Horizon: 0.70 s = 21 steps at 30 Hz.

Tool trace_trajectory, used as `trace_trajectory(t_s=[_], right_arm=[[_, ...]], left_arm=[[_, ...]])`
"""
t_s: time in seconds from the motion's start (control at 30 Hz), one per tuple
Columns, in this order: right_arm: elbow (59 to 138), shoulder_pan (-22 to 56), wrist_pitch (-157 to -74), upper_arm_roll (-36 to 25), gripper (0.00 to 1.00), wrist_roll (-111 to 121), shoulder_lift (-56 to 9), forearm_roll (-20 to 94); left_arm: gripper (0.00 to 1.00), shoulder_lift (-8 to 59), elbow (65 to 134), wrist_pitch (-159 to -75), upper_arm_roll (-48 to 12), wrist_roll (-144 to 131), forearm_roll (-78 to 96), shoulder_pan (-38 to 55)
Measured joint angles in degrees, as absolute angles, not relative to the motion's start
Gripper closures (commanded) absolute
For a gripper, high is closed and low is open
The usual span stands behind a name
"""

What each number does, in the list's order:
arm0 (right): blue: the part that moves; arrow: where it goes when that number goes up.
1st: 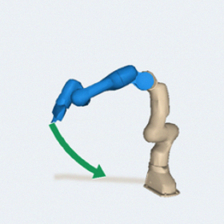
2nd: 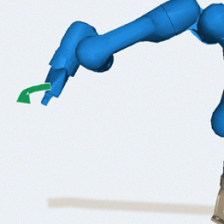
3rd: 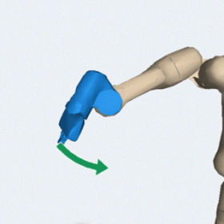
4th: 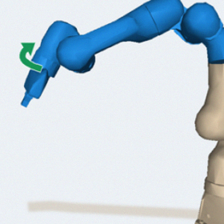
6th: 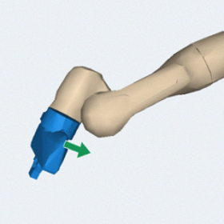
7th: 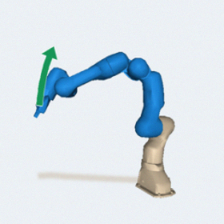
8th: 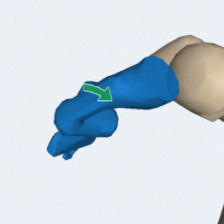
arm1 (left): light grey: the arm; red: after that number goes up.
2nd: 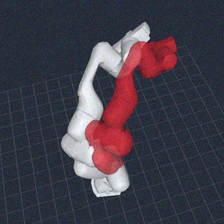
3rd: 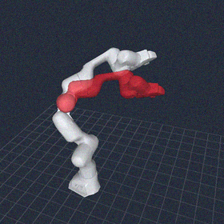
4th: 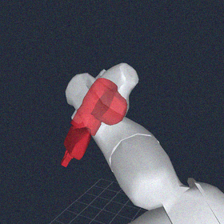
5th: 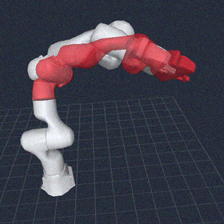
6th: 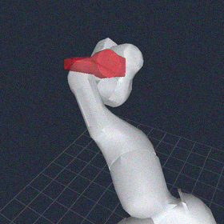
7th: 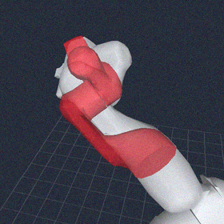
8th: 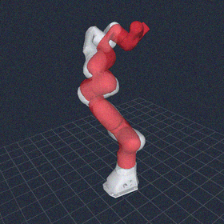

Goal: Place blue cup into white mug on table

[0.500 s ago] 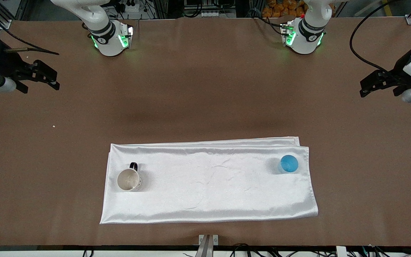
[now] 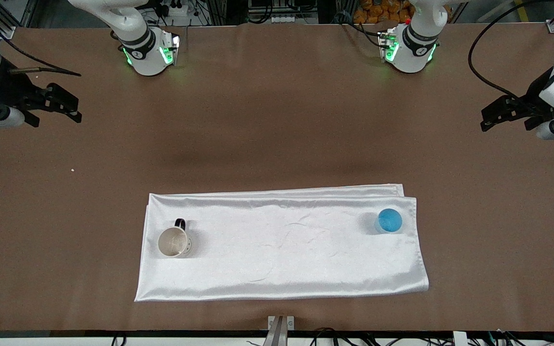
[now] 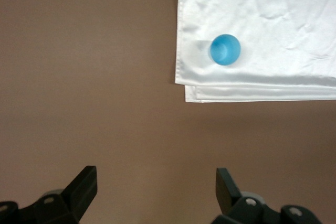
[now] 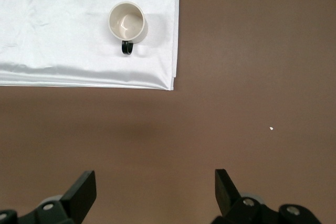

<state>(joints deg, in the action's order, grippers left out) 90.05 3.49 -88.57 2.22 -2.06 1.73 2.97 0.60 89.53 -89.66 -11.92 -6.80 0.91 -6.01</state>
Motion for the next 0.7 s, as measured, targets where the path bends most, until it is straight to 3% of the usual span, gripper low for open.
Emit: trace_trajectory(t_s=[0.37, 0.7], right_arm=[[91.31, 3.63, -92.02, 2.37, 0.00, -5.05, -1.17, 3.04], [93.68, 5.79, -103.79, 2.55, 0.00, -15.33, -8.80, 4.25]], left_arm=[[0.00, 5.67, 90.40, -93.60, -11.95, -6.80, 3.47, -5.69], [0.00, 13.66, 91.11, -101.85, -12.04, -6.99, 0.54, -2.83]])
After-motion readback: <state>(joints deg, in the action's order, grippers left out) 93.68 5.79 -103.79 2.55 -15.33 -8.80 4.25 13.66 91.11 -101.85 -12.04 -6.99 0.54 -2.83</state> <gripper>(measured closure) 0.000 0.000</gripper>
